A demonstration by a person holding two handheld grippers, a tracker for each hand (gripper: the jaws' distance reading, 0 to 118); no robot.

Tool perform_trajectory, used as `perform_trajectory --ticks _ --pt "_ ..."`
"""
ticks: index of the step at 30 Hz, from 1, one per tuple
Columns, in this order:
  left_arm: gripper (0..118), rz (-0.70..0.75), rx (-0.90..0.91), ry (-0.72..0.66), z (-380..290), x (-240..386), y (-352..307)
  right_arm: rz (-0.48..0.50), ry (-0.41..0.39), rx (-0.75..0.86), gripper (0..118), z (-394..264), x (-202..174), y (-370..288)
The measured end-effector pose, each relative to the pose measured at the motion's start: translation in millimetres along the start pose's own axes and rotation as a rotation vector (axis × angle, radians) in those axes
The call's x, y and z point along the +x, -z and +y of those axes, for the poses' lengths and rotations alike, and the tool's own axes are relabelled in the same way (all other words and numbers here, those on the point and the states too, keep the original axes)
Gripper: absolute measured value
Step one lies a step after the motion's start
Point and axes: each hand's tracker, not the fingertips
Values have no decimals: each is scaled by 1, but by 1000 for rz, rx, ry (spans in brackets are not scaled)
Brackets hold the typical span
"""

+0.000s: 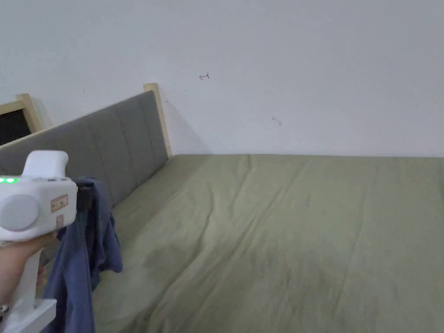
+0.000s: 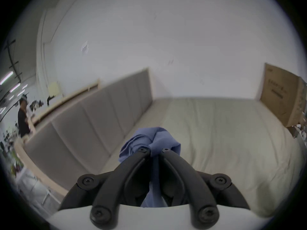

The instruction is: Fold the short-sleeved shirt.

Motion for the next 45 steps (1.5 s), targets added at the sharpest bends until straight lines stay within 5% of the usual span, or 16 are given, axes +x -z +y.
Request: perform_trajectory --ticks 5,11,16,20,24,25,28,29,33,40,41,42,43,44,45 --pt "7 -221 238 52 88 84 -91 12 59 34 1 2 6 -23" --pt "7 -593 249 132 119 240 -145 -60 95 106 1 6 34 -62" --pt "7 -838 -63 147 59 371 -130 -184 134 110 1 -1 73 -87" --pt "7 -929 -396 168 -51 451 -79 -256 177 75 1 -17 103 -94" --pt "8 -946 -794 -7 -173 471 -23 -287 196 17 1 -35 121 -91" --pt "15 -950 -850 -77 -192 465 -19 -291 198 2 1 -38 124 -89" --pt "102 -963 -757 -196 -204 442 -14 -297 206 -27 1 -45 129 -83" --pt "118 -979 -693 -176 -193 435 -21 -296 210 -33 1 -46 129 -81" --pt "111 -916 -411 -62 -126 394 -47 -272 220 -37 1 -42 123 -73" --pt "111 -786 146 -154 -92 289 -151 -266 146 219 1 -26 96 -84" --pt "95 -737 218 -149 -99 277 -167 -284 138 272 1 -27 93 -85" --pt "64 -664 315 -162 -113 269 -184 -308 136 315 1 -29 90 -87" --pt "64 -572 382 -177 -127 262 -201 -333 138 357 1 -31 87 -88" --pt "49 -504 408 -183 -138 260 -213 -353 143 381 1 -32 85 -88" --pt "18 -423 386 -190 -148 260 -219 -367 150 393 1 -31 83 -87"
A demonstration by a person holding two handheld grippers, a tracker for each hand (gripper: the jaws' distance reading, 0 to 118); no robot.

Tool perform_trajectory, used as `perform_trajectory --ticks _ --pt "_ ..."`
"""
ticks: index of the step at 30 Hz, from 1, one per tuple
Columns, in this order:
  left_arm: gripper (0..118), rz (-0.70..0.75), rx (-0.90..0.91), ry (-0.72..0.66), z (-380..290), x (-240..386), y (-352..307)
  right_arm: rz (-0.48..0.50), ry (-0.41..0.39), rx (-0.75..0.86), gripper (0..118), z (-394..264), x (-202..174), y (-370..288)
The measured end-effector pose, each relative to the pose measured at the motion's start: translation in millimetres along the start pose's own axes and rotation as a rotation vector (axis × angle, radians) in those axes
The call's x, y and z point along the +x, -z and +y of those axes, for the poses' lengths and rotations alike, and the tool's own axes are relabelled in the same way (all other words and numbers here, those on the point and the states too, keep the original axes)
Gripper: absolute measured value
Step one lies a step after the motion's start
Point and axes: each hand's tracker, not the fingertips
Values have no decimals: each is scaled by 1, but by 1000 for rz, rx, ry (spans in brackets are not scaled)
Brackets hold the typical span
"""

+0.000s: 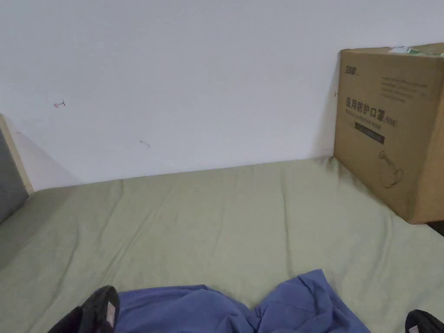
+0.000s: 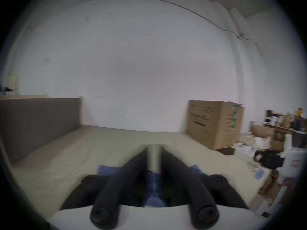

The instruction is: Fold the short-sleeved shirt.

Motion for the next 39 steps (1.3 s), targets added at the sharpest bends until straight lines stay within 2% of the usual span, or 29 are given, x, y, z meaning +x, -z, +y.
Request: perform_trajectory --ticks 1,4,6,9,11,14,16,17,19,20,21,25,28,29,30,31,33,34,35,37,38,39 --pt "0 69 -16 3 -8 -1 -10 -3 4 -8 1 0 -2 1" --pt "0 1 -49 -124 -15 -15 -16 12 27 -31 1 2 -4 7" --pt "0 50 -79 -59 -12 -21 -6 20 17 -49 1 2 -7 11" --pt "0 57 -94 -64 4 -43 28 35 -19 -63 1 0 -11 17" --pt "0 28 -253 -100 12 -70 81 51 -28 -74 1 -1 -14 22" --pt "0 51 -602 -92 1 -113 186 91 -43 -114 1 -5 -16 34" --pt "1 12 -719 -81 -22 -139 243 97 -58 -134 1 -10 -18 44" --pt "31 41 -747 -57 -35 -150 268 100 -64 -144 1 -12 -18 51" --pt "110 93 -787 -33 -61 -168 310 98 -74 -169 1 -18 -18 66" --pt "115 110 -826 -63 -78 -178 328 89 -79 -187 1 -21 -18 74" --pt "111 98 -780 -121 -84 -187 338 82 -82 -203 1 -24 -18 82" --pt "112 187 -920 -96 -148 -204 379 59 -67 -265 1 -33 -13 108" --pt "109 126 -1037 -69 -198 -200 386 43 -66 -297 1 -38 -9 123" --pt "109 153 -1000 42 -202 -190 378 40 -70 -309 1 -40 -8 127" --pt "107 157 -853 83 -192 -180 368 41 -73 -322 1 -40 -6 132" --pt "93 148 -834 70 -185 -173 361 47 -69 -339 1 -39 -3 139" --pt "29 176 -735 100 -169 -149 322 56 -74 -360 1 -36 4 160" --pt "1 111 -699 61 -162 -142 304 71 -70 -399 1 -34 8 175" --pt "1 41 -644 -28 -155 -135 283 92 -63 -454 1 -33 12 195" --pt "1 -7 -528 -91 -142 -122 241 127 -5 -623 4 -36 24 247" --pt "1 -15 -477 -91 -134 -115 223 99 36 -713 21 -38 30 272" --pt "1 -16 -433 -78 -126 -109 205 63 76 -765 50 -44 35 298"
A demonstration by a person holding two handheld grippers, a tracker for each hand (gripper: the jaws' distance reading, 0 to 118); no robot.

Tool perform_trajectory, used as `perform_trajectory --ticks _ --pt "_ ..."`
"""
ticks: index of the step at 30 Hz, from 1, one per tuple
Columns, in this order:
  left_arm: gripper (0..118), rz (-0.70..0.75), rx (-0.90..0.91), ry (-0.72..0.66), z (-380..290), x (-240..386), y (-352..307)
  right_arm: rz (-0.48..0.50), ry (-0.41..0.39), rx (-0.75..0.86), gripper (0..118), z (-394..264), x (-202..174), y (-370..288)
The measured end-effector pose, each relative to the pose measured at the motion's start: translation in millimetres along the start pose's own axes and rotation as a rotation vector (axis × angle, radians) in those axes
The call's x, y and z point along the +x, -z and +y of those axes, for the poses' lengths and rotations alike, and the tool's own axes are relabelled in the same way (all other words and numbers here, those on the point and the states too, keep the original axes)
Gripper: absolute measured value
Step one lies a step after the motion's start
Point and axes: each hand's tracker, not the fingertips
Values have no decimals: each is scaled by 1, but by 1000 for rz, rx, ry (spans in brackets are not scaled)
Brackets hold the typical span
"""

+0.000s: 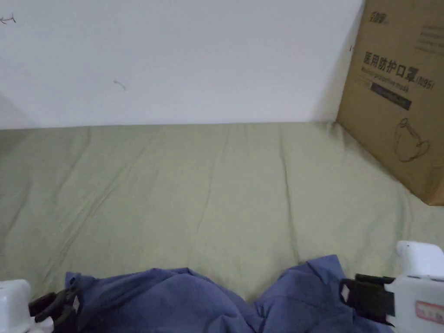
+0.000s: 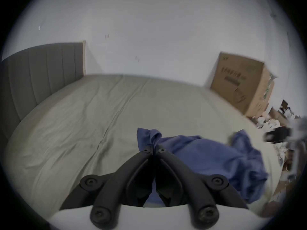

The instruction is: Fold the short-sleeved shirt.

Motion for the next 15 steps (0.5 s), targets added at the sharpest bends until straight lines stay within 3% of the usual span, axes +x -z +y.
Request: perform_trajectory --ticks 2,7,9,10,11,12,14,15 --pt "1 -31 62 -30 0 14 -31 -25 45 -98 116 22 10 42" --pt "1 -20 128 64 -2 31 -73 -152 -26 -240 115 58 10 126" --pt "1 -37 105 78 -1 32 -78 -154 -64 -364 106 61 8 148" --pt "1 -39 97 84 -1 32 -79 -191 -86 -384 105 56 4 149" --pt "1 -36 89 87 -2 31 -80 -214 -131 -338 94 54 -1 144" --pt "1 -32 80 87 -2 30 -80 -205 -152 -314 76 56 -5 136" --pt "1 -22 59 79 -1 26 -81 -182 -231 -280 5 54 -15 114" --pt "1 -24 52 64 2 23 -81 -120 -249 -268 5 53 -15 101"
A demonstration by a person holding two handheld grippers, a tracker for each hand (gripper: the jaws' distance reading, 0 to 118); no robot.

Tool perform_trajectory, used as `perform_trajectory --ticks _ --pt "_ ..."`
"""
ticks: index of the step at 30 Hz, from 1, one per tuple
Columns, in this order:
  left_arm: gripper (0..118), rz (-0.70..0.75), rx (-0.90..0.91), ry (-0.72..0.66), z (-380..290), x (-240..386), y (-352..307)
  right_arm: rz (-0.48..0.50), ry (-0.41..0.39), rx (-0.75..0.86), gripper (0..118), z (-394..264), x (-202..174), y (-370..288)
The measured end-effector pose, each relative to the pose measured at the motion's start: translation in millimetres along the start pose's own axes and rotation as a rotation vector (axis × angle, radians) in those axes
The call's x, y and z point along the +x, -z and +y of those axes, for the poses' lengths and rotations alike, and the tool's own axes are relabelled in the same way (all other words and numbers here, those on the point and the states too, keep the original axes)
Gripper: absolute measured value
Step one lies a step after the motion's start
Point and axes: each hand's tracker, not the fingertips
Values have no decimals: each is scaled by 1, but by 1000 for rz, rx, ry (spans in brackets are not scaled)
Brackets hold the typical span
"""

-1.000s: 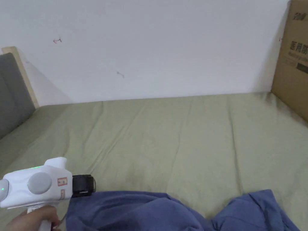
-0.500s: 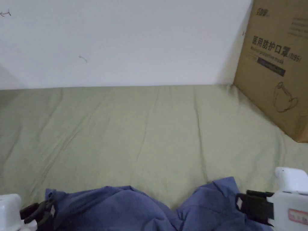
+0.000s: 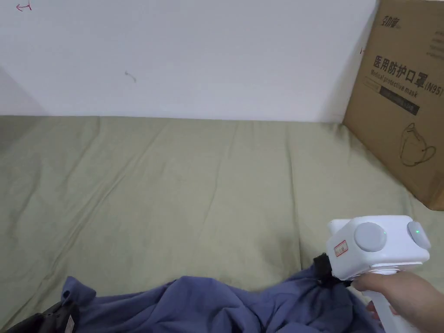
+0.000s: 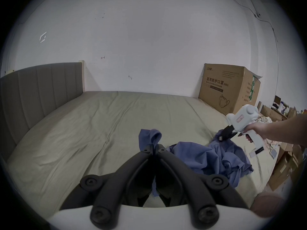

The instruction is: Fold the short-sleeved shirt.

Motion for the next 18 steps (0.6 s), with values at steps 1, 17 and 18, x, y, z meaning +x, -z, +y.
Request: perform_trajectory --ticks 1,17,18 --pt "1 -4 -7 -25 5 -4 0 37 -4 5 5 -4 0 -11" --pt "1 -14 170 16 277 -43 -30 21 144 595 5 23 46 -373" --pt "1 -14 175 15 292 -37 -29 -1 120 619 5 32 43 -387"
